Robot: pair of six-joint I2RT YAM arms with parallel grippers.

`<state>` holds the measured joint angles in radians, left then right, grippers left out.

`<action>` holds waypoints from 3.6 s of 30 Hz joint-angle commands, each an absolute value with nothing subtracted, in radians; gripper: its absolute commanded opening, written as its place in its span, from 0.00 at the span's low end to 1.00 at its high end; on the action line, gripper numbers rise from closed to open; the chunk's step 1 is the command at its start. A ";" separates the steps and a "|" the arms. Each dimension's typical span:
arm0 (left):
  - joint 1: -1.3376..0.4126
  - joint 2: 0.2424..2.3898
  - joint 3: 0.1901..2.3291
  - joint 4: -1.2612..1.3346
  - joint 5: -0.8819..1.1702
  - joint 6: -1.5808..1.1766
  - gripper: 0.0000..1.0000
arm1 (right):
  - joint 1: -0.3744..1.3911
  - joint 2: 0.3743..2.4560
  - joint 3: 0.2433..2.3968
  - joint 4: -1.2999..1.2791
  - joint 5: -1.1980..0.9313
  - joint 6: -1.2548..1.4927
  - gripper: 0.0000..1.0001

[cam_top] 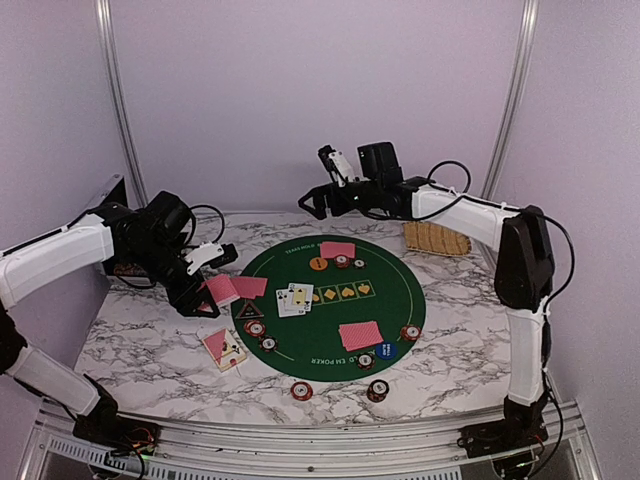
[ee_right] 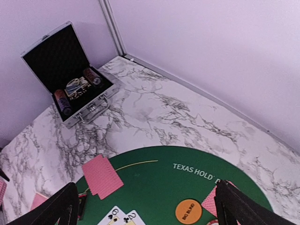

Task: Distribute texas hold em gaming equipment

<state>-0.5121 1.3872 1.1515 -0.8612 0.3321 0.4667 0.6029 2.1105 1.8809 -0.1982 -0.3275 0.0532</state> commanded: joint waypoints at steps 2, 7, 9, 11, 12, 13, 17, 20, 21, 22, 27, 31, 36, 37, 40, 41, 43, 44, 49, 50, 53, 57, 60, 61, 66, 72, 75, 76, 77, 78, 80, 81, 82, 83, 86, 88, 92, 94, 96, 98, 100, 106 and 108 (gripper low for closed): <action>-0.508 1.361 1.167 -0.877 0.347 0.467 0.00 | 0.626 2.158 1.860 -0.253 -0.567 0.261 0.99; -0.508 1.363 1.170 -0.877 0.346 0.468 0.00 | 0.644 2.084 1.690 -0.052 -0.654 0.454 0.99; -0.508 1.364 1.173 -0.877 0.349 0.469 0.00 | 0.659 2.069 1.649 -0.012 -0.670 0.528 0.99; -0.508 1.368 1.174 -0.877 0.350 0.469 0.00 | 0.674 2.076 1.632 0.005 -0.713 0.593 0.99; -0.508 1.370 1.176 -0.877 0.352 0.469 0.00 | 0.685 2.077 1.608 0.041 -0.735 0.626 0.99; -0.508 1.372 1.177 -0.877 0.351 0.469 0.00 | 0.696 2.076 1.585 0.083 -0.749 0.663 0.99; -0.508 1.377 1.177 -0.877 0.352 0.470 0.00 | 0.764 2.085 1.563 0.143 -0.767 0.724 0.99; -0.508 1.377 1.178 -0.877 0.351 0.471 0.00 | 0.807 2.104 1.575 0.163 -0.779 0.762 0.99; -0.508 1.376 1.178 -0.877 0.352 0.471 0.00 | 0.817 2.111 1.576 0.182 -0.785 0.784 0.99; -0.508 1.379 1.178 -0.877 0.353 0.471 0.00 | 0.827 2.114 1.575 0.203 -0.790 0.803 0.99; -0.509 1.378 1.179 -0.876 0.352 0.473 0.00 | 0.862 2.132 1.569 0.286 -0.807 0.878 0.99; -0.508 1.381 1.182 -0.877 0.350 0.473 0.00 | 0.875 2.154 1.559 0.376 -0.833 0.954 0.99; -0.508 1.384 1.188 -0.876 0.352 0.473 0.00 | 0.899 2.177 1.557 0.445 -0.859 1.012 0.96; -0.508 1.385 1.190 -0.876 0.353 0.471 0.00 | 0.903 2.180 1.557 0.454 -0.861 1.018 0.95; -0.508 1.388 1.197 -0.877 0.353 0.470 0.00 | 0.912 2.188 1.563 0.452 -0.871 1.027 0.91; -0.509 1.388 1.200 -0.877 0.354 0.470 0.00 | 0.914 2.192 1.564 0.453 -0.872 1.030 0.90; -0.509 1.388 1.201 -0.877 0.357 0.467 0.00 | 0.914 2.198 1.561 0.459 -0.878 1.039 0.87; -0.509 1.388 1.202 -0.877 0.358 0.468 0.00 | 0.915 2.201 1.559 0.462 -0.880 1.043 0.86; -0.509 1.383 1.201 -0.877 0.358 0.468 0.00 | 0.914 2.221 1.561 0.512 -0.893 1.089 0.82; -0.509 1.383 1.201 -0.877 0.358 0.469 0.00 | 0.915 2.226 1.562 0.524 -0.895 1.098 0.81; -0.509 1.383 1.204 -0.877 0.360 0.466 0.00 | 0.916 2.248 1.581 0.544 -0.898 1.123 0.79; -0.509 1.384 1.207 -0.877 0.363 0.465 0.00 | 0.923 2.286 1.612 0.581 -0.910 1.169 0.78; -0.509 1.384 1.209 -0.877 0.363 0.464 0.00 | 0.930 2.312 1.644 0.584 -0.912 1.182 0.78; -0.509 1.384 1.209 -0.877 0.363 0.465 0.00 | 0.933 2.319 1.654 0.584 -0.913 1.185 0.77; -0.509 1.383 1.207 -0.877 0.364 0.465 0.00 | 0.938 2.353 1.689 0.613 -0.920 1.220 0.78; -0.509 1.383 1.202 -0.877 0.362 0.466 0.00 | 0.943 2.380 1.715 0.678 -0.923 1.280 0.79; -0.509 1.383 1.199 -0.877 0.359 0.467 0.00 | 0.946 2.386 1.728 0.687 -0.924 1.291 0.81; -0.509 1.383 1.199 -0.877 0.360 0.468 0.00 | 0.948 2.387 1.735 0.681 -0.925 1.289 0.81; -0.509 1.384 1.199 -0.877 0.359 0.468 0.00 | 0.949 2.393 1.740 0.677 -0.926 1.288 0.81; -0.509 1.385 1.201 -0.877 0.360 0.467 0.00 | 0.952 2.396 1.746 0.673 -0.926 1.289 0.81; -0.509 1.388 1.201 -0.877 0.361 0.468 0.00 | 0.954 2.406 1.754 0.674 -0.929 1.296 0.81; -0.509 1.389 1.201 -0.877 0.360 0.468 0.00 | 0.954 2.411 1.759 0.674 -0.931 1.300 0.82; -0.509 1.390 1.200 -0.877 0.359 0.469 0.00 | 0.955 2.416 1.765 0.672 -0.933 1.301 0.82; -0.509 1.390 1.200 -0.877 0.359 0.471 0.00 | 0.956 2.420 1.769 0.671 -0.935 1.301 0.82; -0.509 1.391 1.201 -0.877 0.357 0.471 0.00 | 0.959 2.429 1.785 0.648 -0.939 1.295 0.81; -0.509 1.390 1.203 -0.877 0.357 0.471 0.00 | 0.957 2.436 1.791 0.617 -0.941 1.290 0.82; -0.509 1.392 1.204 -0.877 0.357 0.471 0.00 | 0.957 2.448 1.800 0.609 -0.951 1.293 0.79; -0.509 1.391 1.203 -0.877 0.357 0.471 0.00 | 0.954 2.450 1.809 0.593 -0.955 1.284 0.76; -0.509 1.391 1.201 -0.877 0.356 0.471 0.00 | 0.949 2.448 1.816 0.569 -0.957 1.271 0.72; -0.510 1.389 1.200 -0.877 0.355 0.471 0.00 | 0.940 2.440 1.809 0.557 -0.952 1.264 0.68; -0.509 1.388 1.202 -0.877 0.357 0.472 0.00 | 0.929 2.425 1.797 0.529 -0.940 1.245 0.66; -0.510 1.390 1.206 -0.877 0.358 0.473 0.00 | 0.904 2.378 1.779 0.417 -0.922 1.158 0.63; -0.509 1.390 1.204 -0.877 0.358 0.473 0.00 | 0.894 2.361 1.754 0.408 -0.918 1.146 0.60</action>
